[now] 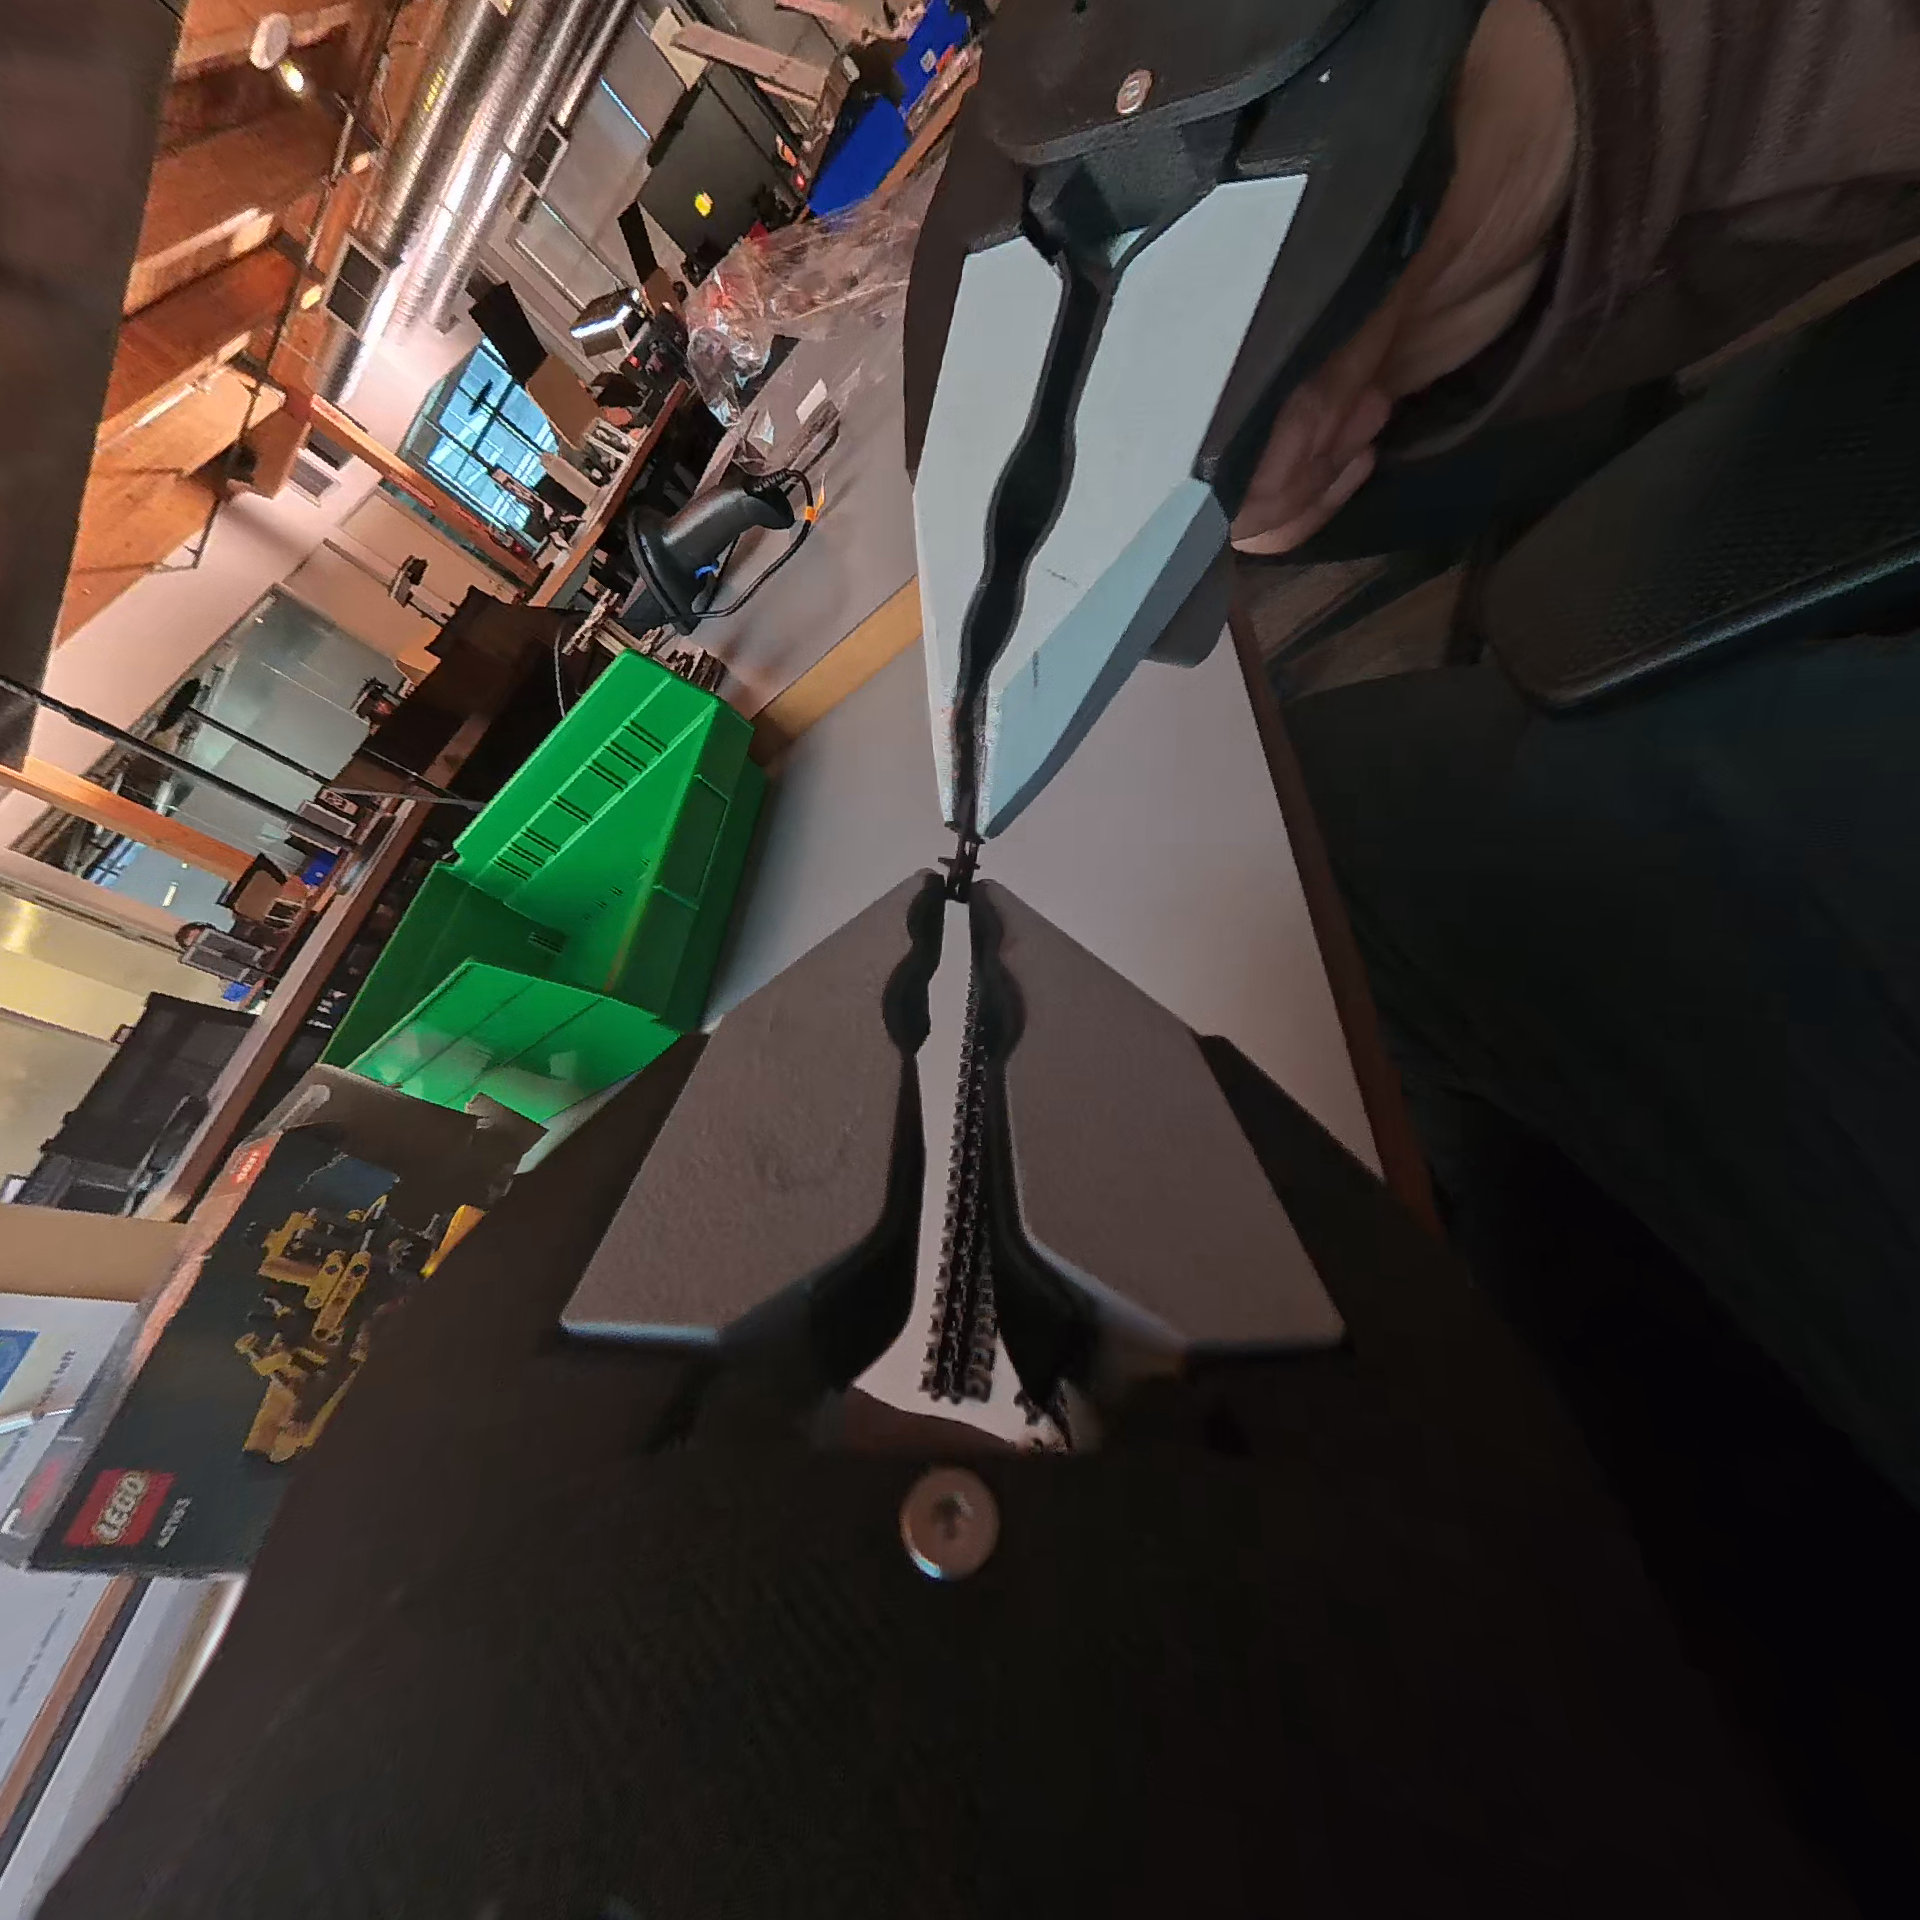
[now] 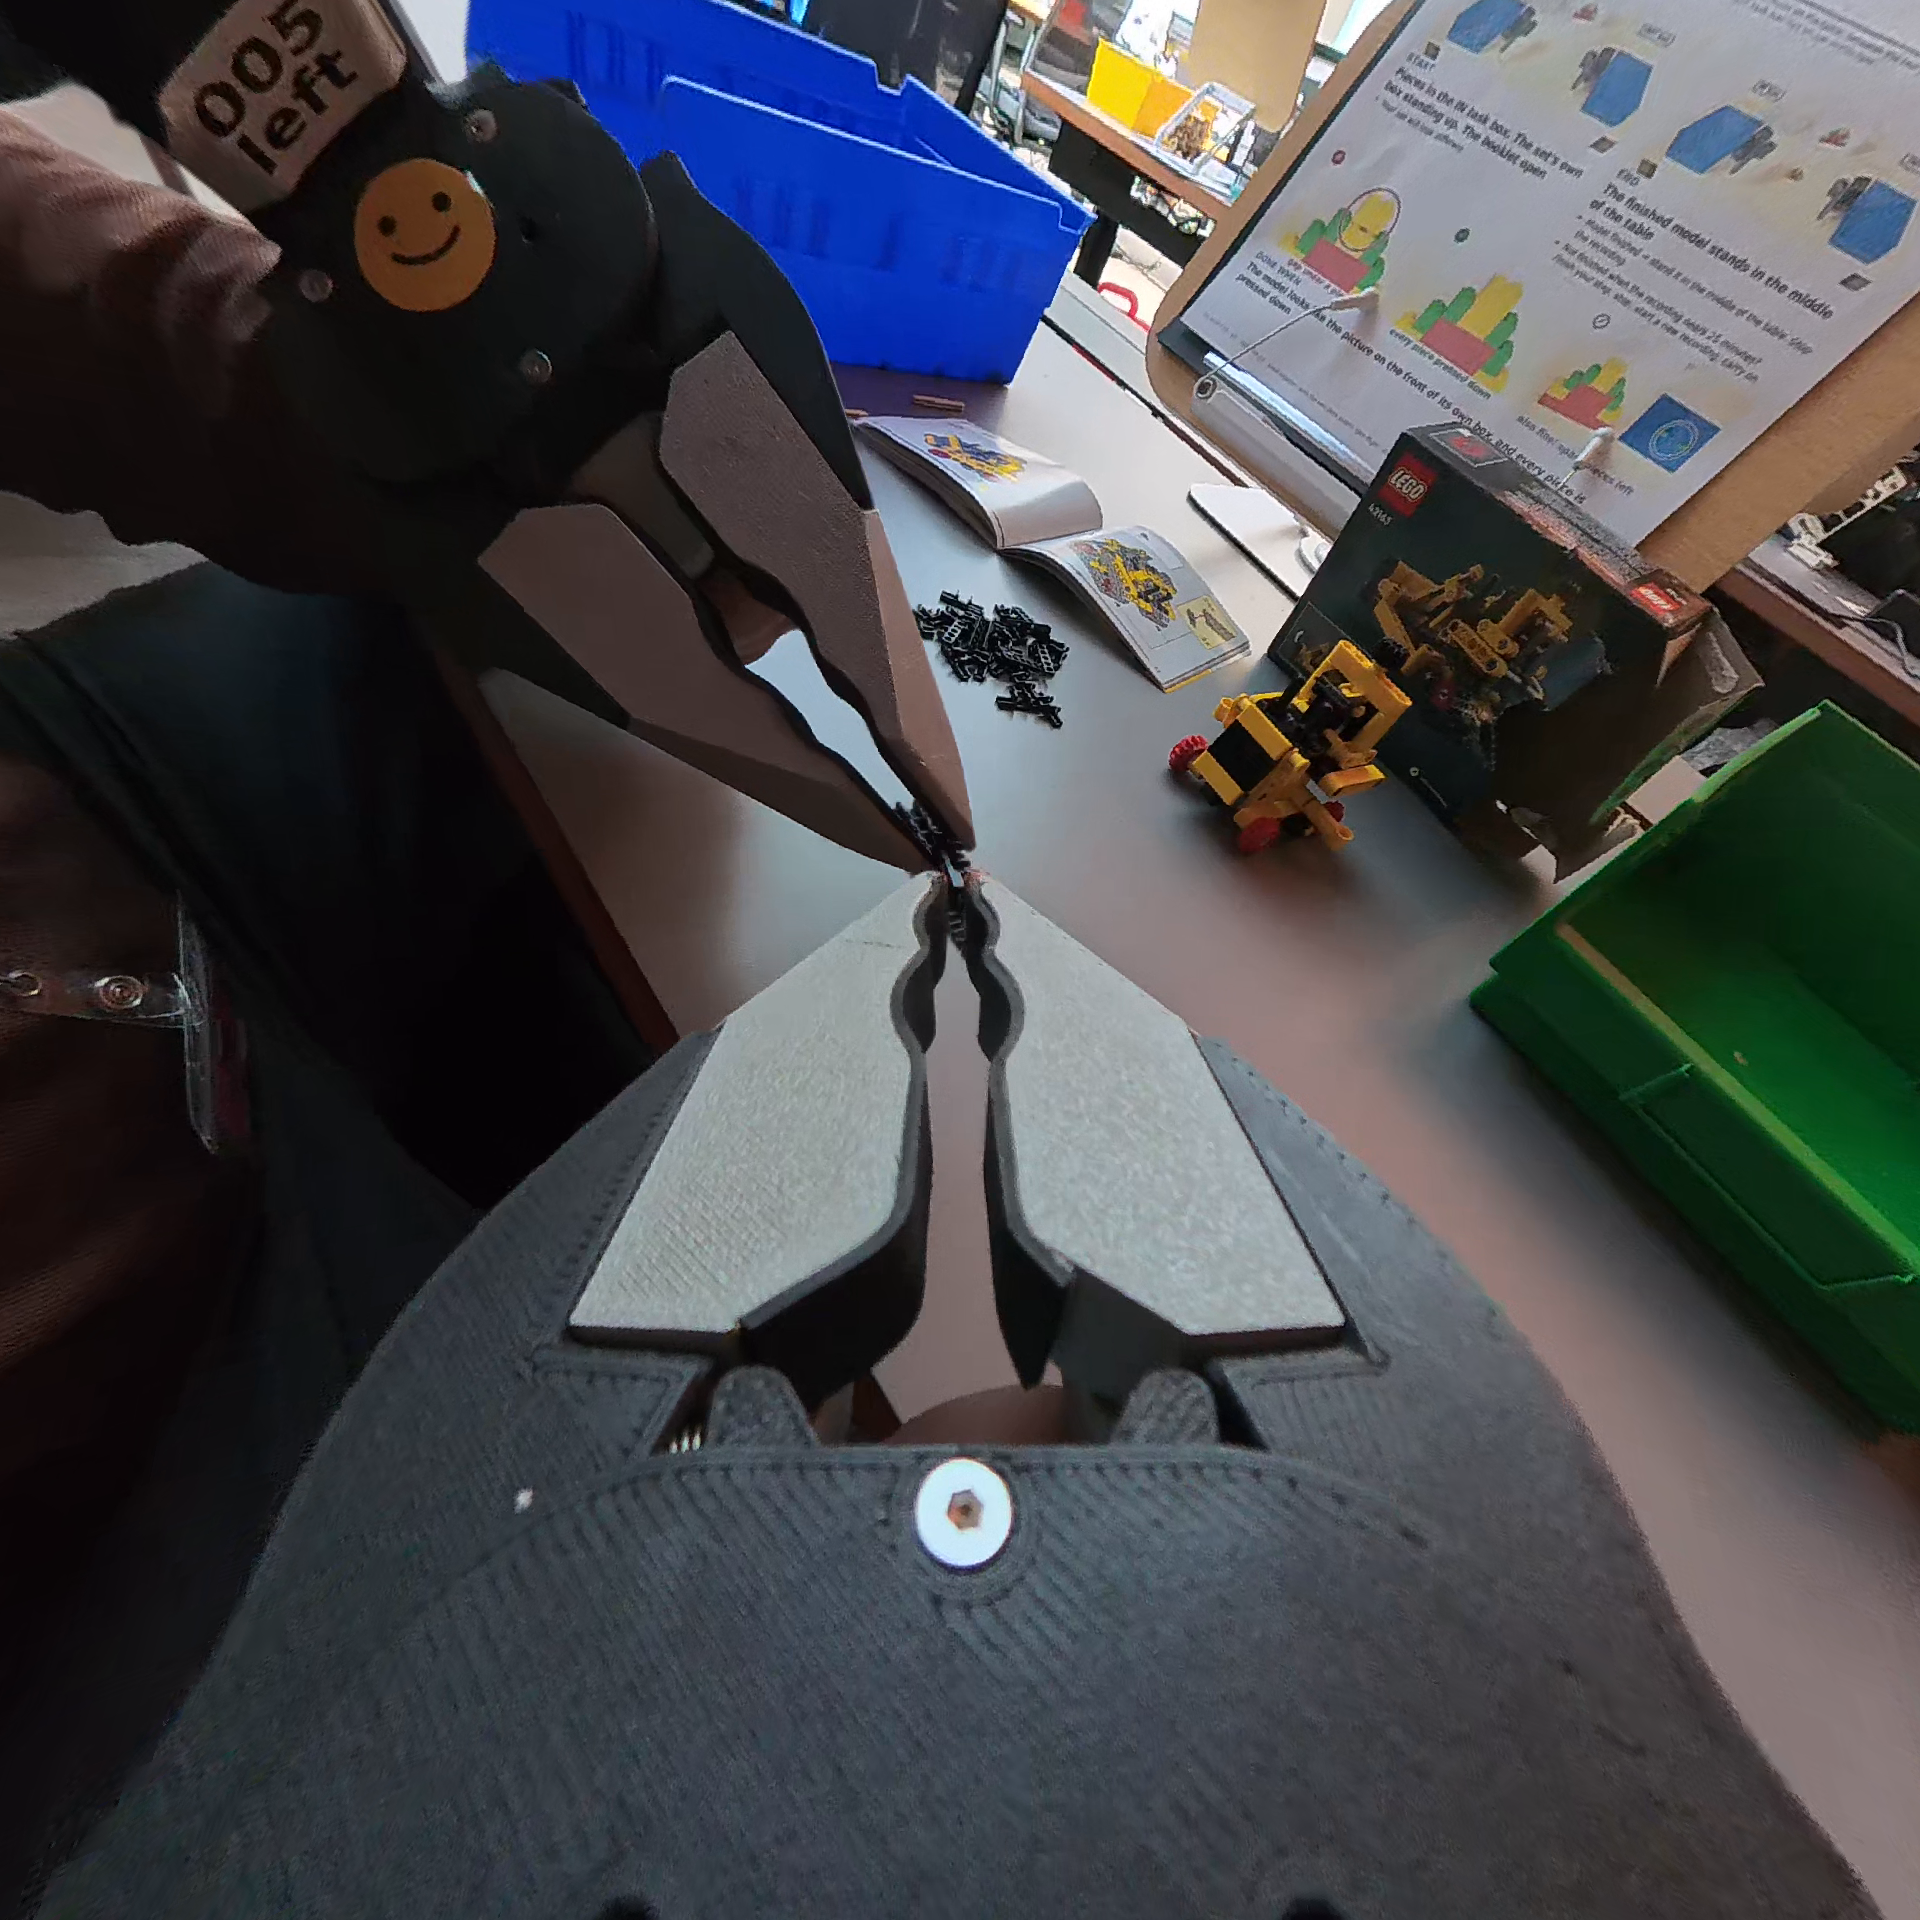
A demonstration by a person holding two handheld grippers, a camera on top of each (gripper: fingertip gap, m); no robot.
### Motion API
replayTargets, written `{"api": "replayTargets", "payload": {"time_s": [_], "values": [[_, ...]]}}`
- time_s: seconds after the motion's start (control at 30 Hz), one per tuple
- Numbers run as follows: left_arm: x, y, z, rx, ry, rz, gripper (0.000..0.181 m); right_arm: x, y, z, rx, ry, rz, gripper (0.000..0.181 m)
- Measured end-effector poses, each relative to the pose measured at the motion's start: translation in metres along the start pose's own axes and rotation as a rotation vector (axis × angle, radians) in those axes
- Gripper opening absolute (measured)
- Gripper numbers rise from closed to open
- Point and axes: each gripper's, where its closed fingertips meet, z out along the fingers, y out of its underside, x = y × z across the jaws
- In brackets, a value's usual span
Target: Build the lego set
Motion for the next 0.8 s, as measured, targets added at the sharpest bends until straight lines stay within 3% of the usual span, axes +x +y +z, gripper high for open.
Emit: {"api": "replayTargets", "payload": {"time_s": [0.07,0.13,0.27,0.43,0.6,0.8], "values": [[-0.006,0.004,0.004,-0.023,0.001,-0.034,0.000,0.010,0.004,-0.004,-0.023,0.042,-0.033,0.000],[-0.015,0.026,0.011,-0.146,0.020,-0.110,0.000,0.032,0.018,-0.011,-0.098,0.139,-0.102,0.000],[-0.019,0.058,0.023,-0.289,0.149,-0.328,0.000,0.076,0.067,-0.029,-0.378,0.320,-0.358,0.000],[-0.004,0.059,0.042,-0.308,0.353,-0.490,0.004,0.071,0.096,-0.020,-0.519,0.201,-0.592,0.000],[-0.003,0.063,0.058,-0.332,0.334,-0.464,0.008,0.066,0.099,-0.009,-0.530,0.105,-0.675,0.000],[0.002,0.073,0.057,-0.374,0.327,-0.467,0.008,0.065,0.107,0.004,-0.594,0.065,-0.743,0.000]]}}
